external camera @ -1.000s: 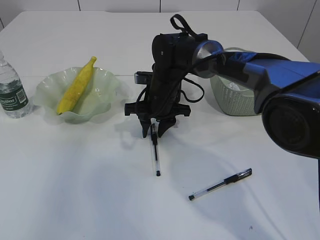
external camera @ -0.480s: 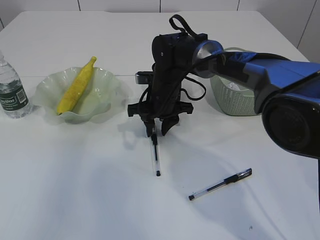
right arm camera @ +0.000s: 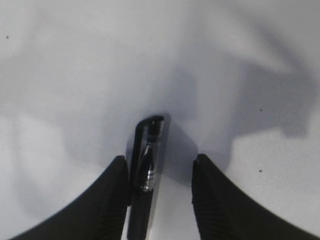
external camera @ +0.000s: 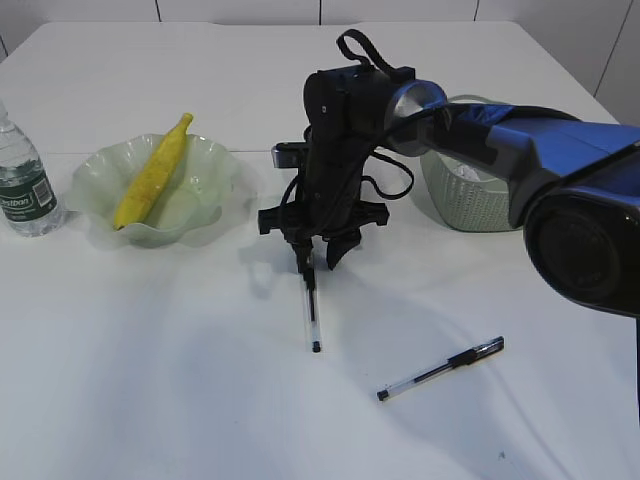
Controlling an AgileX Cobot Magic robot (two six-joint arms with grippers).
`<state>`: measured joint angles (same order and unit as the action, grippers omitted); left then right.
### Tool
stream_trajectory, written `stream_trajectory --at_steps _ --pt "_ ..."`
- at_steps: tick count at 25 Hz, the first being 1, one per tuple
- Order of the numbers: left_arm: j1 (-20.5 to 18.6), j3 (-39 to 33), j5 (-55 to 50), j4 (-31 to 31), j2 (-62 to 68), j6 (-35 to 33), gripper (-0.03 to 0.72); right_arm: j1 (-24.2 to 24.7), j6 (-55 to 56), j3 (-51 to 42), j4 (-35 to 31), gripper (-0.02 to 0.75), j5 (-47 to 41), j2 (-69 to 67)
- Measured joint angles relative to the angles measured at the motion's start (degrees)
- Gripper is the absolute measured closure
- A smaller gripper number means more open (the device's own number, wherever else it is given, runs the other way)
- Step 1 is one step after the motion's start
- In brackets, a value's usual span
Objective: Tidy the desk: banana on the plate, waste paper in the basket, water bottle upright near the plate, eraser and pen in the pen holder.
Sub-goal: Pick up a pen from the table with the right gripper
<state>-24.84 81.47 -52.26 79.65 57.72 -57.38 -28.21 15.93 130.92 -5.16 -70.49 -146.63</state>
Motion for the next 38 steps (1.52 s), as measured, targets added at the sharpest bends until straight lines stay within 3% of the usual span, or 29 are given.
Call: stream_trajectory --at_steps 9,38 --pt "0.00 0.00 -0.12 -0.07 0.00 0.00 0.137 0.00 0.00 0.00 0.53 0.471 0.00 0.00" --pt "0.00 0.00 -1.17 -0.12 0.00 0.00 0.137 0.00 0.00 0.00 3.13 0.474 0.00 0.00"
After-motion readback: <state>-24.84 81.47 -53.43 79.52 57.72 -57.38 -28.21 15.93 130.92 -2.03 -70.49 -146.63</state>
